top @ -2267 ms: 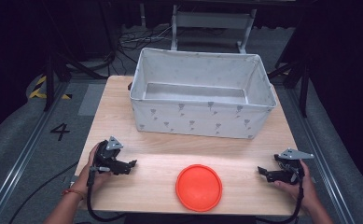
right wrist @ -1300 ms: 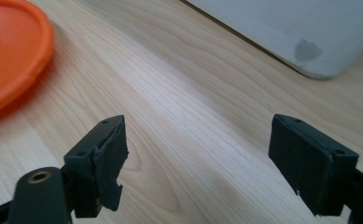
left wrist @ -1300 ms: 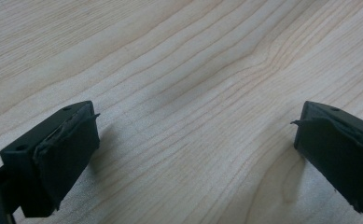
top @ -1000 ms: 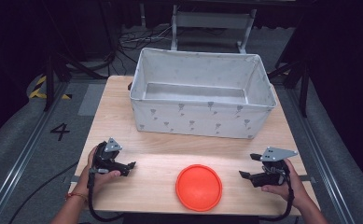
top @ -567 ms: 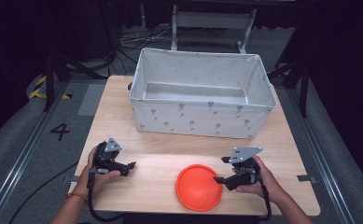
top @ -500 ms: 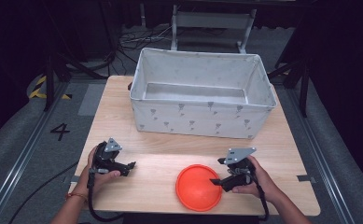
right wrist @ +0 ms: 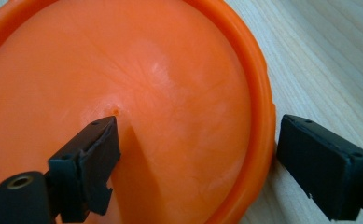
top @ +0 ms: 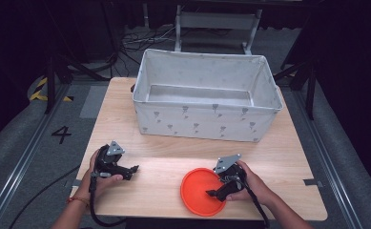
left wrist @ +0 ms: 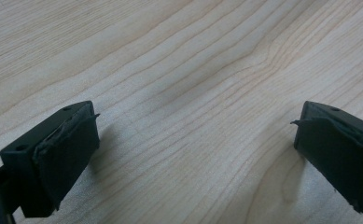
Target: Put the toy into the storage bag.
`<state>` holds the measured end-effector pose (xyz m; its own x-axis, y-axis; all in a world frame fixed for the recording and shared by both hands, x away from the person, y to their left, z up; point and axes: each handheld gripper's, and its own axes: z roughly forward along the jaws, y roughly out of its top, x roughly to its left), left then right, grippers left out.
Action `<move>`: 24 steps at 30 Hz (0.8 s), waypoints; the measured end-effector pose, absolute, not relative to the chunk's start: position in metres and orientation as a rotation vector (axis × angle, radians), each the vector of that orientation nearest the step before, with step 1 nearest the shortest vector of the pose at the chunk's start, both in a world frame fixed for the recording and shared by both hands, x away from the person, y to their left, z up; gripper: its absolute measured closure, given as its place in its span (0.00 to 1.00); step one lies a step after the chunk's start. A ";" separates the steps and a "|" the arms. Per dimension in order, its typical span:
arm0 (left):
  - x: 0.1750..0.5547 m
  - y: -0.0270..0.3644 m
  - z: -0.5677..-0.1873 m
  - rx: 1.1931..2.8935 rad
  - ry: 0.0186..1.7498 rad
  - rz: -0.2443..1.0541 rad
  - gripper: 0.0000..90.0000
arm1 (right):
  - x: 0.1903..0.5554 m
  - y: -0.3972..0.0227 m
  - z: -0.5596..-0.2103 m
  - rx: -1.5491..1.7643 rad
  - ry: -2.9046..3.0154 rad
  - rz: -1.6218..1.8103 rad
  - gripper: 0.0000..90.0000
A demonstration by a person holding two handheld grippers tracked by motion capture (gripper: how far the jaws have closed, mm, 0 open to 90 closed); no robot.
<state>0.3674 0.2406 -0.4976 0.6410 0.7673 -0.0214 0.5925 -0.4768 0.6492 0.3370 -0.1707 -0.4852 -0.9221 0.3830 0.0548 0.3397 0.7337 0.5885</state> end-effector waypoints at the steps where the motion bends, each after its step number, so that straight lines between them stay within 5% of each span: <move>1: 0.367 0.241 -0.498 2.231 1.056 0.361 0.00 | 0.337 -0.171 -0.485 0.599 2.858 0.954 0.15; 7: 0.366 0.241 -0.497 2.233 1.054 0.366 0.01 | 0.335 -0.168 -0.483 0.618 2.846 0.969 0.31; 13: 0.365 0.242 -0.498 2.229 1.050 0.364 0.01 | 0.348 -0.172 -0.479 0.671 2.838 1.010 0.62; 24: 0.366 0.242 -0.498 2.229 1.050 0.362 0.01 | 0.354 -0.171 -0.459 0.553 2.853 1.052 0.82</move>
